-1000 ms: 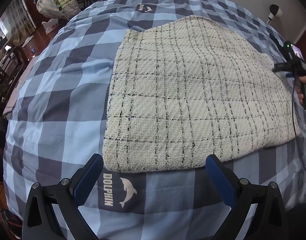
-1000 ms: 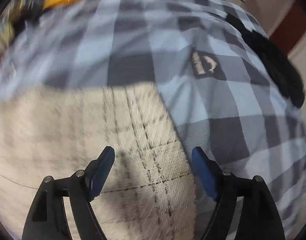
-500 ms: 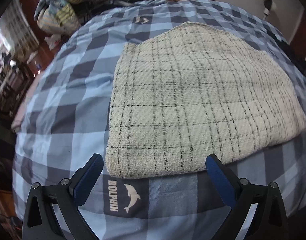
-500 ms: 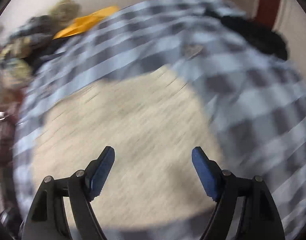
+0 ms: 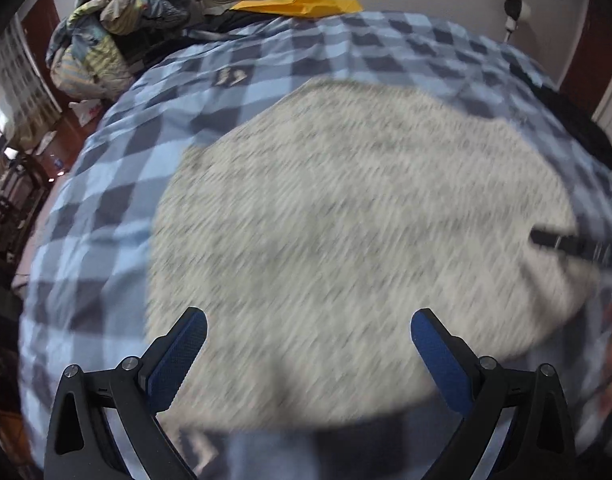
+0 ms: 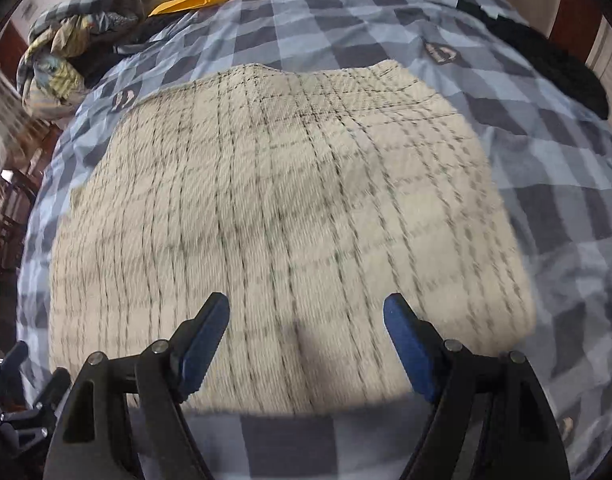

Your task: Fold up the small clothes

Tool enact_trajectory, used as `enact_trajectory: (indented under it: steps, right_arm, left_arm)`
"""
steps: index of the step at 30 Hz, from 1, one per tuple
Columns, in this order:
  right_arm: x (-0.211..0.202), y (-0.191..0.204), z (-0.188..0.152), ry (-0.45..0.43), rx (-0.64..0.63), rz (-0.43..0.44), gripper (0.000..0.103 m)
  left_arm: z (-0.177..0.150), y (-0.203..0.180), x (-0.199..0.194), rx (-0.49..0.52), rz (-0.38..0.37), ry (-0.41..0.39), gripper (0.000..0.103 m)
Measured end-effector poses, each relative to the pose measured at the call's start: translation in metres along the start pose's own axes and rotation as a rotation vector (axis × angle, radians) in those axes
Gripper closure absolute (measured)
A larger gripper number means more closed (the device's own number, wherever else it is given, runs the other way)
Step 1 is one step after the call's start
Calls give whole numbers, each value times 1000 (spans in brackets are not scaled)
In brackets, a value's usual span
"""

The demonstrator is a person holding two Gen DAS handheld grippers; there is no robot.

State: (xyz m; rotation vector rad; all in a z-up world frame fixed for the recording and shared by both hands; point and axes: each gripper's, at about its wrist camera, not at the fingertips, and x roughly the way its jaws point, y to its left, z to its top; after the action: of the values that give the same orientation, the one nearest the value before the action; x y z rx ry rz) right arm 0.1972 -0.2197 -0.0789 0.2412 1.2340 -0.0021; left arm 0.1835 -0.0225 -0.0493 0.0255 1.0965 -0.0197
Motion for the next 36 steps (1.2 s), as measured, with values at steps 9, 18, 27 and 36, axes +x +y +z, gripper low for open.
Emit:
enact_trajectory:
  steps: [9,18,27,36]
  right_arm:
    - [24,-30,-1,33,113,-94,26]
    - [34,-17,-8,57,19,-176,25]
    - [-2,8,-10,-54,-34,-281,25]
    - [-18,85,59,-181,-246,-63,25]
  left_arm:
    - [71,-72,77,13,-97,51,0]
    - [59,44,117,-119,17,101,0]
    - [40,168,97,-357,125,125,0]
    - [101,118,80,-329,-89,13,0]
